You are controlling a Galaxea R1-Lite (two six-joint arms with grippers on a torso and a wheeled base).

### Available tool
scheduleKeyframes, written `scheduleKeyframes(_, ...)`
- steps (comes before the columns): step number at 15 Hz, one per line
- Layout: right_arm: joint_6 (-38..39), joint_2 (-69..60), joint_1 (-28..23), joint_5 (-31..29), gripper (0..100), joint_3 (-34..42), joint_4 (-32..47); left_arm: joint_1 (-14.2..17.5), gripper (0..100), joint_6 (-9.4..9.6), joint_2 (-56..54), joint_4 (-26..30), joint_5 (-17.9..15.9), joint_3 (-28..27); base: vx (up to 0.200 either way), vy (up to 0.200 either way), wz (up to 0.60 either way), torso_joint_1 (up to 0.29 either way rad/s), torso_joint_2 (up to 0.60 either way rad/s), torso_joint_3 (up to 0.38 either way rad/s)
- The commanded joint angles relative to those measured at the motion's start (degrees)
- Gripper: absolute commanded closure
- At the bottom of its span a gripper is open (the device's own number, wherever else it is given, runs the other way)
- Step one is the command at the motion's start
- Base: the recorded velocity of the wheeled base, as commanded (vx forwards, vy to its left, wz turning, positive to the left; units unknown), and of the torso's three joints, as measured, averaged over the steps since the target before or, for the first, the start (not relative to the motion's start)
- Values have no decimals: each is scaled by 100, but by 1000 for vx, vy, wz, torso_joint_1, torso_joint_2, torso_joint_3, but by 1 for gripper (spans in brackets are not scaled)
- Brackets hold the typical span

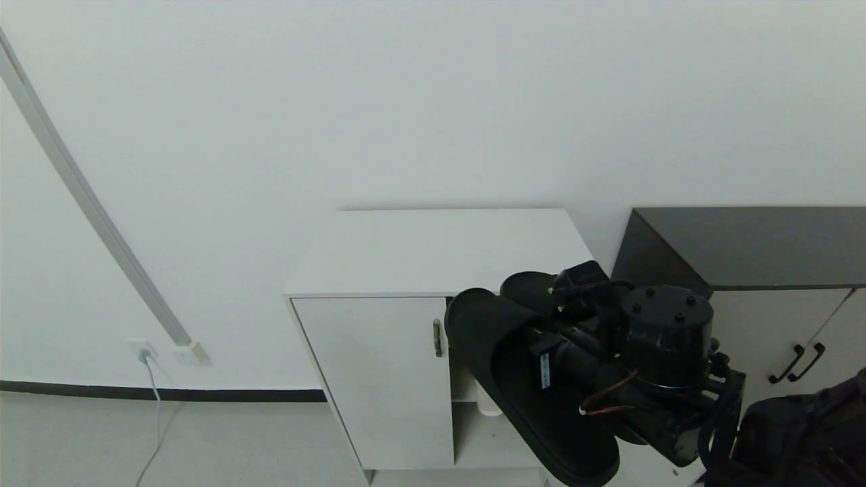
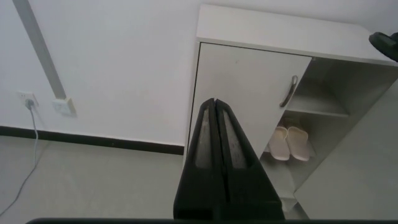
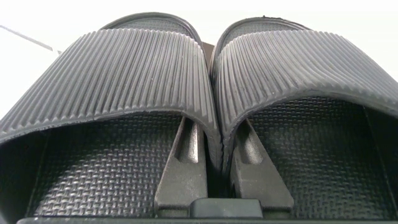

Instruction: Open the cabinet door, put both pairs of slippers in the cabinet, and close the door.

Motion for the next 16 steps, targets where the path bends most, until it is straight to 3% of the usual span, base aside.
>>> scheduleKeyframes(1,2,36,-1,-1,100,11,-14,1,100,-2,2,1,-1,1,0,0,0,-115,261,149)
scheduleKeyframes(7,-7,44,-1,-1,100,11,-5,1,100,-2,2,1,8,1,0,0,0,-166,377,211)
scheduleKeyframes(16,-7,88,-1,-1,100,63,-14,1,100,-10,2,1,-1,1,0,0,0,-223,540,317)
